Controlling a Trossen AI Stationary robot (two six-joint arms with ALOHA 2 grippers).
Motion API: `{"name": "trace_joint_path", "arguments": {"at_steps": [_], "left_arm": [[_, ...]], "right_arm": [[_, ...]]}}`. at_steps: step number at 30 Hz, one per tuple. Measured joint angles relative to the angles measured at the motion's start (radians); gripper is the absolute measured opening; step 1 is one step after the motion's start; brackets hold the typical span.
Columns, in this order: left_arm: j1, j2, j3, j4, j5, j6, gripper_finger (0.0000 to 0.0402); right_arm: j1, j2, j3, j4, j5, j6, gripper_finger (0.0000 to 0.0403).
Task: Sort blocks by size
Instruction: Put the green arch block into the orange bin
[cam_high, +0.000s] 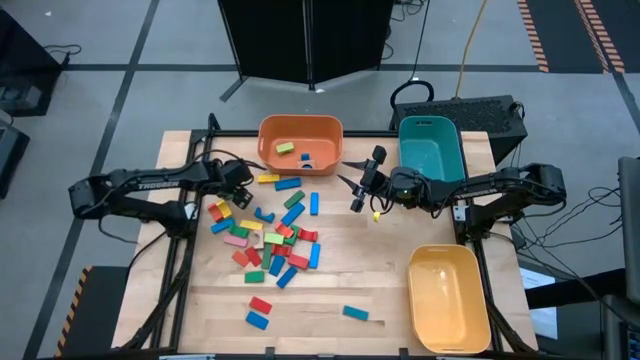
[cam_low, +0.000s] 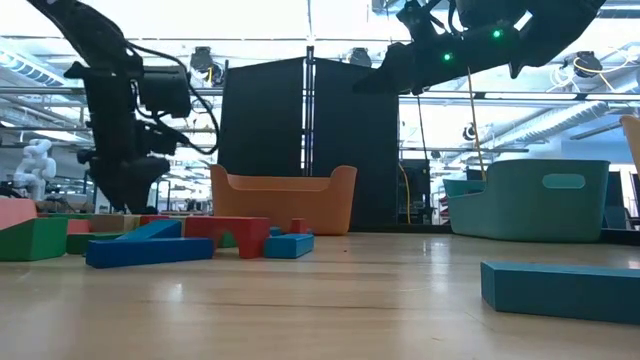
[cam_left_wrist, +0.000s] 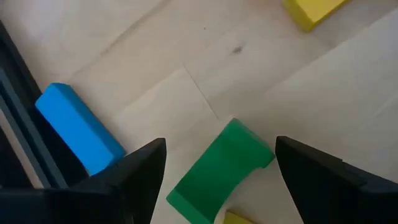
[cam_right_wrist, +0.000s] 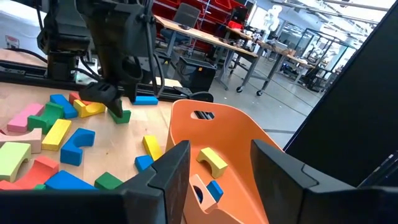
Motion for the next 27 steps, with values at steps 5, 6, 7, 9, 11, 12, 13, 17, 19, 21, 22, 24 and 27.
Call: {"name": "trace_joint_path", "arguments": {"at_steps": [5, 6, 7, 9, 11, 12, 13, 17, 19, 21, 22, 24, 27], "left_arm": [[0.009, 0.008, -0.028, 0.052, 0.0, 0.034, 0.0299], [0.009, 0.011, -0.036, 0.064, 0.0, 0.054, 0.0299], [0.009, 0.017, -0.043, 0.079, 0.001, 0.074, 0.0299], [0.009, 0.037, -0.053, 0.107, 0.003, 0.105, 0.0299], [0.009, 0.061, -0.055, 0.109, 0.003, 0.108, 0.0299], [0.009, 0.074, -0.053, 0.114, 0.004, 0.111, 0.0299], [0.008, 0.086, -0.051, 0.115, 0.004, 0.112, 0.0299], [0.008, 0.121, -0.048, 0.121, 0.005, 0.111, 0.0293], [0.008, 0.125, -0.048, 0.122, 0.015, 0.106, 0.028], [0.008, 0.126, -0.049, 0.124, 0.028, 0.104, 0.0258], [0.009, 0.126, -0.049, 0.125, 0.035, 0.103, 0.0245], [0.009, 0.126, -0.049, 0.128, 0.047, 0.103, 0.0217], [0.008, 0.127, -0.05, 0.131, 0.055, 0.103, 0.0177]], "right_arm": [[0.0, 0.0, 0.0, 0.0, 0.0, -0.004, 0.0157], [0.0, 0.0, 0.0, 0.0, 0.0, -0.004, 0.0157], [0.0, 0.0, 0.0, 0.0, 0.0, -0.004, 0.0157], [0.0, 0.0, 0.0, 0.0, 0.0, -0.004, 0.0157], [0.0, 0.0, 0.0, 0.0, 0.0, -0.004, 0.0157], [0.0, 0.0, 0.0, 0.0, 0.0, -0.004, 0.0157], [0.0, 0.0, 0.0, 0.0, 0.0, -0.004, 0.0157], [0.0, 0.0, 0.0, 0.0, 0.0, -0.004, 0.0157], [0.0, 0.0, 0.0, 0.0, 0.0, -0.004, 0.0157], [0.0, 0.0, 0.0, 0.0, 0.0, -0.004, 0.0157], [0.0, 0.0, 0.0, 0.0, 0.0, -0.004, 0.0157], [0.0, 0.0, 0.0, 0.0, 0.0, -0.004, 0.0157], [0.0, 0.0, 0.0, 0.0, 0.0, -0.004, 0.0157]]}}
